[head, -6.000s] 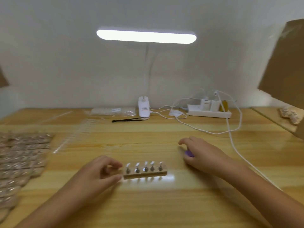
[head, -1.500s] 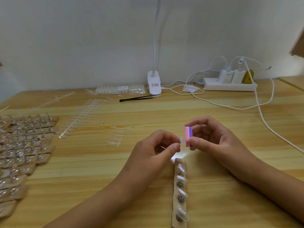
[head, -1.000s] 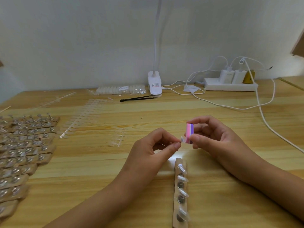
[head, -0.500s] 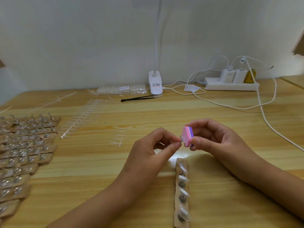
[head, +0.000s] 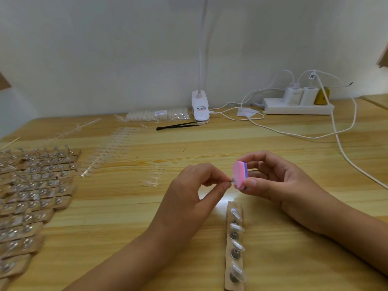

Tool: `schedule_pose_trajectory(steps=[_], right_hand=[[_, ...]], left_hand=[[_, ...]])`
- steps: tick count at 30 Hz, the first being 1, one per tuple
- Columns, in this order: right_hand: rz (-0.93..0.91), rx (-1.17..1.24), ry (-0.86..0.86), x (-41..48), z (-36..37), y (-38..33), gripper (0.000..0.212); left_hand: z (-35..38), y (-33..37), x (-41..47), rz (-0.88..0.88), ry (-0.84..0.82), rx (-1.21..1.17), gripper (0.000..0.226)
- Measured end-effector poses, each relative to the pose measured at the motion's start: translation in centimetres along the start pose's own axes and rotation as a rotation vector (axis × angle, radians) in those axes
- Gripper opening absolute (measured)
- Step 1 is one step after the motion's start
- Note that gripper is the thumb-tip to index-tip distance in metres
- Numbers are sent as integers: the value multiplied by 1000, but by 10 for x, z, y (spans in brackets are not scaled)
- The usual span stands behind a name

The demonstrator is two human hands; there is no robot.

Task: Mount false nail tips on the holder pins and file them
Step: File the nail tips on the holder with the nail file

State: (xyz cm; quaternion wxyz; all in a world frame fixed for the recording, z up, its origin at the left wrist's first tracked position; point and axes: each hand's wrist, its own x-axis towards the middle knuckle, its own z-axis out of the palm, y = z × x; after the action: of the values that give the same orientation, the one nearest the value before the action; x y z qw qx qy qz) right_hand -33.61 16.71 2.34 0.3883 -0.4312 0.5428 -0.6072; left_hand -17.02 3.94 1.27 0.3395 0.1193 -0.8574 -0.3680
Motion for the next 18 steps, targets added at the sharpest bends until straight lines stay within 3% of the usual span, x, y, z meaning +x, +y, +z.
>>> schedule_pose_trajectory(steps=[9,14,18], right_hand=[[22,-13,-60,0,-2,0,38],[-15,25,12,2,-4,2,35],[-26,8,-112,0,-1,1,29]], left_hand=[[1,-2,1,-30,3,10,16],[4,-4,0,33,-22,45,9],[4,-6,0,5,-42,19,14]])
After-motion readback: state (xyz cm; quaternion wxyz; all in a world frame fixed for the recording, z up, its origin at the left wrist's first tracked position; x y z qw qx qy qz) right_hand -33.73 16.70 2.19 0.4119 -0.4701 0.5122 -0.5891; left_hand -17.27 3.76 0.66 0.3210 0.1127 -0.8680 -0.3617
